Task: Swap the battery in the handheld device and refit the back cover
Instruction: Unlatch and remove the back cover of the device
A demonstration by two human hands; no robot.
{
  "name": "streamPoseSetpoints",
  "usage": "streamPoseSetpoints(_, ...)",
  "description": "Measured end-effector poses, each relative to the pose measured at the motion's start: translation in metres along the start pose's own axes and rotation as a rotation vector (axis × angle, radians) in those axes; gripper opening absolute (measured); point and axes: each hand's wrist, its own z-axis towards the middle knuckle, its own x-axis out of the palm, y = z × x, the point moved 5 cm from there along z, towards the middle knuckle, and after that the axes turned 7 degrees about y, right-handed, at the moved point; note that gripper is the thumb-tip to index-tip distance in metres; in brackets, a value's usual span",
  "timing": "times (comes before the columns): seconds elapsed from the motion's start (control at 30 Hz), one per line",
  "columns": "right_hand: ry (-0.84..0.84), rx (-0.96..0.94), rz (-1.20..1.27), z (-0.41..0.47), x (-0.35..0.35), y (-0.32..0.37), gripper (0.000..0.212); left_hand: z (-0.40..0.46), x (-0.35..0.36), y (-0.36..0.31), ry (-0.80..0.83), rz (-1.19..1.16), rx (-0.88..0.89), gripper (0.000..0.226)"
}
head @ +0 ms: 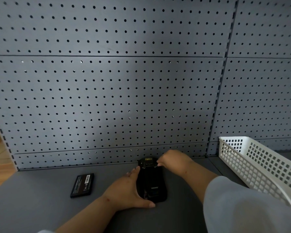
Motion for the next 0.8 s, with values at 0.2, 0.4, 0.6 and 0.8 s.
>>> streamPoseSetpoints(0.2, -0.064, -0.025, -0.035, 0.0018, 0.0034, 0.0008, 0.019, 0.0005, -0.0005, 0.0002, -0.006, -0.011, 0.004, 0.147)
streamPoseSetpoints(0.4, -0.054, -0.052, 0.053, 0.0039, 0.0031, -0.0022, 0.030, 0.0018, 0.0006, 0.0004, -0.035, 0.001, 0.002, 0.126)
streamPoseSetpoints(0.6, -0.066, -0.086, 0.038, 0.0040, 0.0041, -0.0031, 0.027, 0.0024, 0.0006, 0.0016, -0.012, -0.005, 0.001, 0.142)
streamPoseSetpoints(0.8, -0.080, -0.046, 0.033, 0.0069, 0.0042, -0.0012, 0.031, 0.0031, 0.0029, 0.0025, -0.027, 0.006, 0.002, 0.123)
